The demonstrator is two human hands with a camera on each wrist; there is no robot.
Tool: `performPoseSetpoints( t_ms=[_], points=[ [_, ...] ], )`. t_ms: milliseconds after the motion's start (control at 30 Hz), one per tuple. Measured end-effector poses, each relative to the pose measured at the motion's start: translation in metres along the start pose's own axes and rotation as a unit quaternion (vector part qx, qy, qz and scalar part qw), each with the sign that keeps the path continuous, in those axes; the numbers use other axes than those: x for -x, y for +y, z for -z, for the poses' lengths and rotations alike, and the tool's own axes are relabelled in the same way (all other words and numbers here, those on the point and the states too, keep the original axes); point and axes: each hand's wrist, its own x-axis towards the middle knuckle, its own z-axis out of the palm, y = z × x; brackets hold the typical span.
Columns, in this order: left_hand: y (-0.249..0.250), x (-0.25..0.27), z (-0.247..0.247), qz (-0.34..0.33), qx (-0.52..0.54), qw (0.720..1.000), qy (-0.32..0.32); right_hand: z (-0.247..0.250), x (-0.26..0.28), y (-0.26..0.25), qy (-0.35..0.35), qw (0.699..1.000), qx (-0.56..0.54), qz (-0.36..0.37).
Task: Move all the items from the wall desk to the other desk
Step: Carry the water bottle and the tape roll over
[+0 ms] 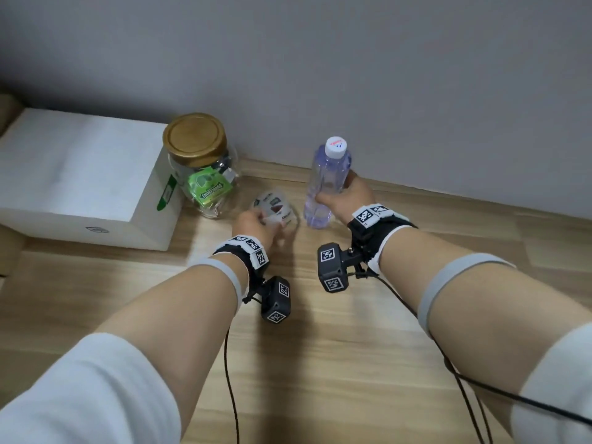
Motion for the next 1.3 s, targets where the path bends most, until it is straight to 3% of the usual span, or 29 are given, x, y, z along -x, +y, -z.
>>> performPoseSetpoints(
  t_ms=[167,300,433,667,933,1100,1300],
  points=[
    [0.048,0.040,-0.009,-0.006,0.142,0.989,-0.036,0.054,0.045,0.011,0.003,0.999,-0.038,-0.018],
    [0.117,0.088,-0.025,-0.013,0.287,0.951,-0.118,0.121,0.080,0.011,0.034,0.996,-0.074,-0.019],
    [0.200,0.149,-0.051,-0.068,0.355,0.917,-0.169,0.219,0.121,0.004,0.068,0.991,-0.115,0.017],
    [0.353,0.322,-0.123,-0.204,0.387,0.861,-0.258,0.427,0.237,0.023,0.187,0.960,-0.183,0.103],
    [0.459,0.551,-0.244,-0.299,0.383,0.784,-0.386,0.637,0.402,0.123,0.359,0.904,-0.198,0.122],
    [0.495,0.646,-0.306,-0.328,0.350,0.761,-0.437,0.722,0.456,0.187,0.461,0.856,-0.209,0.105],
    [0.531,0.696,-0.377,-0.332,0.327,0.749,-0.471,0.784,0.488,0.245,0.498,0.841,-0.196,0.082]
  ],
)
